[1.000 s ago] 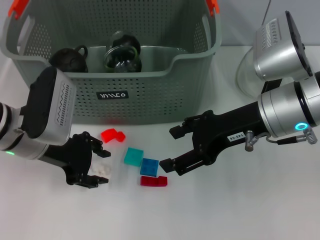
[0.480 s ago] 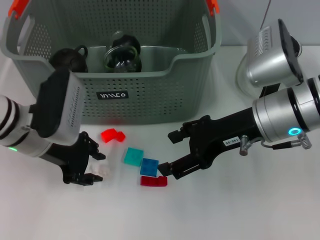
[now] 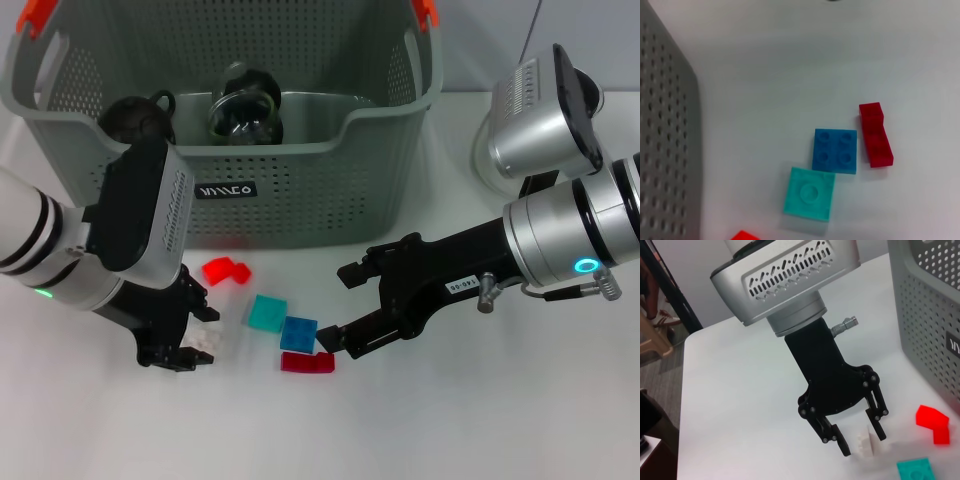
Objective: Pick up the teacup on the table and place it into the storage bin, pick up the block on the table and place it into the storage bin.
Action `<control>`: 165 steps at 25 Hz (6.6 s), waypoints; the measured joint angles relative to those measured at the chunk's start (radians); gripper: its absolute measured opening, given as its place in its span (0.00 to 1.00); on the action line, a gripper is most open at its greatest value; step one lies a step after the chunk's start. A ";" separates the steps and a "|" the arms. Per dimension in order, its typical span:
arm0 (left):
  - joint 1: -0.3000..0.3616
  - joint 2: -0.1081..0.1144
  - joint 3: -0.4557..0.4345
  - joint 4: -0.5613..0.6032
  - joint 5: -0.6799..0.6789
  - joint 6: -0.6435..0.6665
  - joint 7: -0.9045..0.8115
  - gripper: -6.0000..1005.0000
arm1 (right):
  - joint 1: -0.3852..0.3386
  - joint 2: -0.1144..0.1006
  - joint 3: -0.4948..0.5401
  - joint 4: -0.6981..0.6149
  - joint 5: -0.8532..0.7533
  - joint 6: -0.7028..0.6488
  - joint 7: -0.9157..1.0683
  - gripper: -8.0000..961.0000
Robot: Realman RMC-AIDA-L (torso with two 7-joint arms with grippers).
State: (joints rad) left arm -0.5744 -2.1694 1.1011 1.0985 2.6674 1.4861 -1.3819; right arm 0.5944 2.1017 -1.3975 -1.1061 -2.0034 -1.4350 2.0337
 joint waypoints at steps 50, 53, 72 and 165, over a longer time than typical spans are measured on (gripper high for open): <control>-0.140 0.105 -0.572 0.049 -0.585 0.342 -0.291 0.19 | -0.042 -0.004 0.117 0.053 0.001 -0.046 -0.104 0.98; -0.152 0.108 -0.559 0.026 -0.598 0.100 -0.336 0.21 | -0.042 -0.005 0.119 0.054 0.002 -0.054 -0.105 0.98; -0.126 0.120 -0.444 0.017 -0.633 -0.178 -0.513 0.51 | -0.037 -0.005 0.120 0.065 -0.004 -0.065 -0.106 0.98; 0.144 -0.002 -0.195 -0.299 -0.494 -0.417 0.006 0.48 | 0.025 -0.003 0.159 0.184 -0.005 -0.024 -0.118 0.98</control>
State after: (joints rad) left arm -0.4307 -2.1719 0.9065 0.7992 2.1729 1.0688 -1.3754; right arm 0.6197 2.0985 -1.2384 -0.9220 -2.0079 -1.4594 1.9159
